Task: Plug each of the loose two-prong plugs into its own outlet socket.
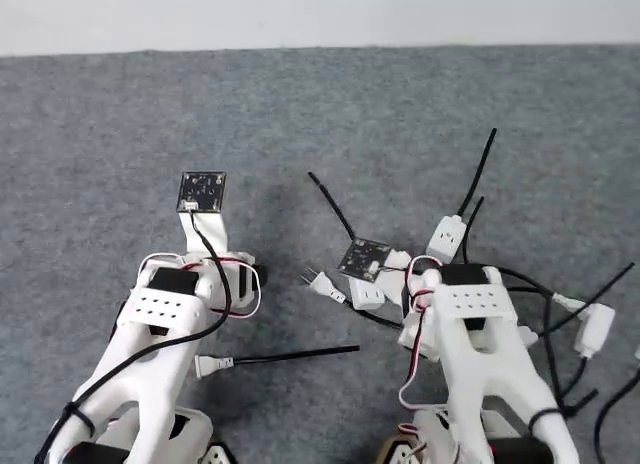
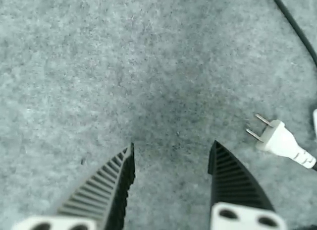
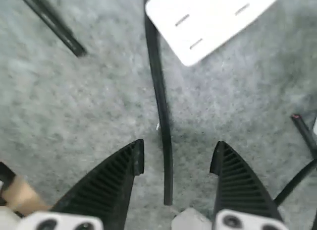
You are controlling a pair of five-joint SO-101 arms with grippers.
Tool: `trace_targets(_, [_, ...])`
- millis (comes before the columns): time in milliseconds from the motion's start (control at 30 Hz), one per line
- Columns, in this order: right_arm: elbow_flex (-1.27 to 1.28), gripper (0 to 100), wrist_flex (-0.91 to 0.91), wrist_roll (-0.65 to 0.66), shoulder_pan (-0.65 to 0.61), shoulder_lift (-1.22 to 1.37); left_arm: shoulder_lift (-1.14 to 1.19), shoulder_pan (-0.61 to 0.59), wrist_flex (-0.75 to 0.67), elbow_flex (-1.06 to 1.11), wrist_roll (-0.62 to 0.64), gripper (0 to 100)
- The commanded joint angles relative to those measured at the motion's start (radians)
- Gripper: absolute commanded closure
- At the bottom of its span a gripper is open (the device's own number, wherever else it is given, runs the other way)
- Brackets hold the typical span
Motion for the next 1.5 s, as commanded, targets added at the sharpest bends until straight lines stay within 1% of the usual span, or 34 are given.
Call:
trace_targets(0, [-0.006,79.1,-0.053,0.060,0.022,0.059,-0.031,-0.002,-0.048,-0.004,-0.008,77])
trace_targets(33, [-0.006,79.2,-0.074,0.066,0.022,0.084,-0.031,-0.002,-0.048,-0.004,-0.008,77])
trace_targets(100, [-0.018,82.4,-0.085,0.068,0.019,0.116,-0.031,-0.002,-0.048,-0.004,-0.008,77])
trace_targets(167, [-0.061,86.8,-0.054,0.069,0.018,0.153,-0.031,-0.002,-0.048,-0.004,-0.008,77])
trace_targets(233, [-0.091,89.6,-0.031,0.106,0.019,0.191,-0.031,-0.002,-0.048,-0.004,-0.008,77])
trace_targets(300, [-0.123,90.2,-0.002,0.132,0.021,0.236,-0.031,-0.002,-0.046,-0.004,-0.008,77])
trace_targets(433, [-0.189,90.9,0.044,0.135,0.021,0.311,-0.031,-0.002,-0.044,-0.004,-0.008,77])
trace_targets(533, [-0.221,98.9,0.070,0.138,0.022,0.344,-0.031,-0.002,-0.043,-0.004,-0.008,77])
trace_targets(733, [-0.232,99.0,0.082,0.133,0.033,0.344,-0.031,-0.002,-0.043,-0.004,-0.008,77])
trace_targets(833, [-0.232,99.0,0.081,0.118,0.041,0.297,-0.031,-0.002,-0.043,-0.004,-0.008,77])
trace_targets(967, [-0.233,99.1,0.097,-0.003,0.038,0.157,-0.031,-0.002,-0.043,-0.005,-0.008,77])
trace_targets(1067, [-0.273,99.1,0.194,-0.043,0.033,0.012,-0.031,-0.002,-0.043,-0.005,-0.008,77])
trace_targets(1267, [-0.408,99.1,0.361,-0.046,0.030,-0.252,-0.031,-0.002,-0.046,-0.005,-0.008,77])
trace_targets(1400, [-0.509,99.1,0.469,-0.057,0.008,-0.341,-0.031,-0.002,-0.046,-0.007,-0.008,77])
trace_targets(1467, [-0.574,99.1,0.506,-0.112,-0.004,-0.348,-0.031,-0.003,-0.046,-0.007,-0.008,77])
